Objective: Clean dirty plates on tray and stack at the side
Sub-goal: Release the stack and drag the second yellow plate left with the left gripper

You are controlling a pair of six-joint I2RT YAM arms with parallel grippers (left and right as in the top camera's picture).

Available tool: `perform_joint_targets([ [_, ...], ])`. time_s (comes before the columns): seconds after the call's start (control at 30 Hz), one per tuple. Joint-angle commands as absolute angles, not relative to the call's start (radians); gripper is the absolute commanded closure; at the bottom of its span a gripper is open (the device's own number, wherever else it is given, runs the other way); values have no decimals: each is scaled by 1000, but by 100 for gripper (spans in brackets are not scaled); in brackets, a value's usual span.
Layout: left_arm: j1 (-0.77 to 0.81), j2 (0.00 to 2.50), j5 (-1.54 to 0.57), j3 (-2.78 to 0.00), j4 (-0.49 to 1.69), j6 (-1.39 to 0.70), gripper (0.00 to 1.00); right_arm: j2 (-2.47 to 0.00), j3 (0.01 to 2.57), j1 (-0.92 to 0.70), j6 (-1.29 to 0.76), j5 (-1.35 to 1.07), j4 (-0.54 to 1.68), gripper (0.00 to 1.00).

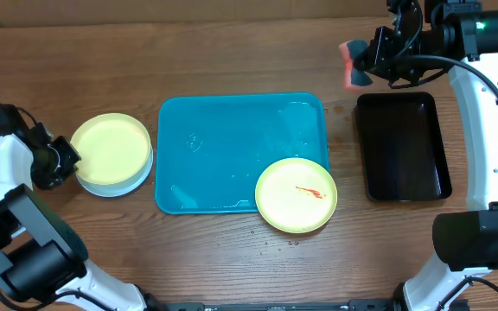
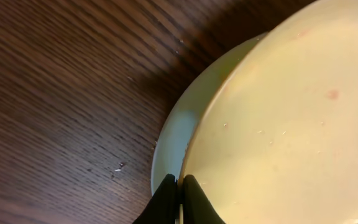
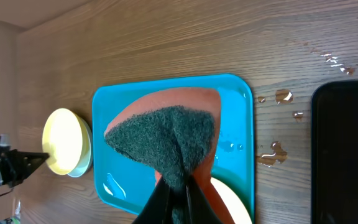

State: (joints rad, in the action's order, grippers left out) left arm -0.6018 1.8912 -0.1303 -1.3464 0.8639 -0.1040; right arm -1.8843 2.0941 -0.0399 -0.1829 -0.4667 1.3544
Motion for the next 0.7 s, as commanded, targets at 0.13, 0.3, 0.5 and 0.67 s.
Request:
perform_joint_targets([
  [0.13, -595, 1897, -157, -1398, 925, -66, 73, -1879, 2098, -38, -178, -472, 1349, 96],
  [0.3, -576, 1880, -160, -1544, 1067, -43, 72, -1879, 2098, -38, -178, -472, 1349, 96],
  [0.5, -424, 1809, -343, -1602, 1112, -28, 67, -1879, 2098, -38, -178, -472, 1349, 96],
  [0.67, -218, 1812, -550, -1555, 1120, -94, 67, -1879, 2098, -38, -178, -472, 1349, 96],
])
